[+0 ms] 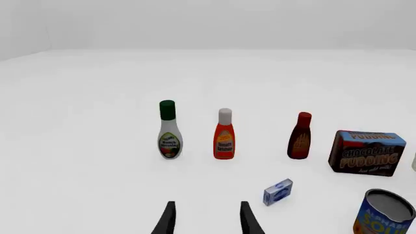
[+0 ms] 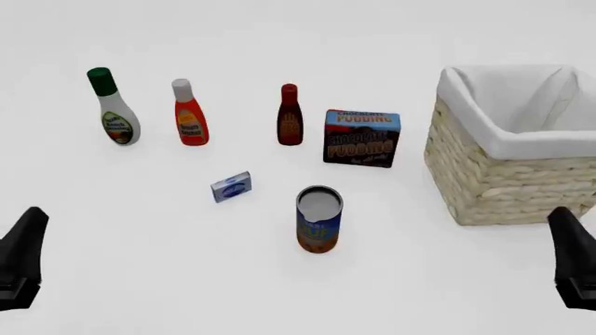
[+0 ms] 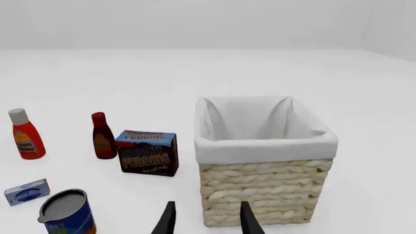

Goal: Pick the bbq sauce and place it in the basket.

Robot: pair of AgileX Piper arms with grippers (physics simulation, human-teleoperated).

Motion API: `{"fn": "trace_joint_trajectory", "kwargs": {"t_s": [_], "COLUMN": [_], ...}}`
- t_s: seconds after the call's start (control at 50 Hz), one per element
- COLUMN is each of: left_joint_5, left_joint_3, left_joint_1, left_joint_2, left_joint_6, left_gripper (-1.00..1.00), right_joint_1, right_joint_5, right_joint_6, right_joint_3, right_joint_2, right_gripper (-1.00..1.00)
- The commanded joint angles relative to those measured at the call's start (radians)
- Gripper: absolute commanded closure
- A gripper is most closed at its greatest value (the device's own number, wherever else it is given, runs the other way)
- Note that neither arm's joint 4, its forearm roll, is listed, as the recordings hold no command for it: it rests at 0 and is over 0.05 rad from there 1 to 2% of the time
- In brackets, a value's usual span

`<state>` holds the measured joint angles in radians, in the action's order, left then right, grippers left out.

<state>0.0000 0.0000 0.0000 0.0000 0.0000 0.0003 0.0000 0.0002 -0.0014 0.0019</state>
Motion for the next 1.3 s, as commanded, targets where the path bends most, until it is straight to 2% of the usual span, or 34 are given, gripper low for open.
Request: {"fn": "trace_joint_trajectory", "kwargs": {"t_s": [0.02,0.24,0.38,0.46,0.56,0.64,0.74,0.78,0.8,0.86,0.9,1.1,1.12,1.14,1.2,1.3], "left_joint_5": [0.0,0.0,0.0,0.0,0.0,0.0,0.0,0.0,0.0,0.0,0.0,0.0,0.0,0.0,0.0,0.0], "left_joint_3": [0.0,0.0,0.0,0.0,0.0,0.0,0.0,0.0,0.0,0.0,0.0,0.0,0.0,0.0,0.0,0.0], "left_joint_1": [0.0,0.0,0.0,0.0,0.0,0.0,0.0,0.0,0.0,0.0,0.0,0.0,0.0,0.0,0.0,0.0], "left_joint_2": [0.0,0.0,0.0,0.0,0.0,0.0,0.0,0.0,0.0,0.0,0.0,0.0,0.0,0.0,0.0,0.0], "left_joint_6": [0.0,0.0,0.0,0.0,0.0,0.0,0.0,0.0,0.0,0.0,0.0,0.0,0.0,0.0,0.0,0.0], "left_gripper": [-1.0,-1.0,-1.0,-1.0,-1.0,-1.0,-1.0,-1.0,-1.0,-1.0,-1.0,-1.0,-1.0,-1.0,-1.0,-1.0], "right_joint_1": [0.001,0.012,0.008,0.017,0.027,0.043,0.054,0.053,0.05,0.068,0.075,0.091,0.089,0.108,0.117,0.137], "right_joint_5": [0.0,-0.022,-0.091,-0.073,-0.044,-0.012,0.049,0.056,0.063,0.088,0.103,0.173,0.184,0.235,0.25,0.285], "right_joint_6": [-0.001,-0.005,0.045,0.038,0.036,0.006,-0.005,-0.001,0.019,0.001,0.022,0.025,0.027,0.02,0.039,0.028], "right_joint_3": [-0.003,-0.001,0.0,-0.012,-0.082,-0.14,-0.235,-0.254,-0.28,-0.328,-0.364,-0.508,-0.525,-0.627,-0.663,-0.75], "right_joint_2": [0.005,0.035,0.139,0.128,0.16,0.178,0.21,0.221,0.241,0.268,0.299,0.398,0.412,0.514,0.548,0.624], "right_gripper": [-1.0,-1.0,-1.0,-1.0,-1.0,-1.0,-1.0,-1.0,-1.0,-1.0,-1.0,-1.0,-1.0,-1.0,-1.0,-1.0]}}
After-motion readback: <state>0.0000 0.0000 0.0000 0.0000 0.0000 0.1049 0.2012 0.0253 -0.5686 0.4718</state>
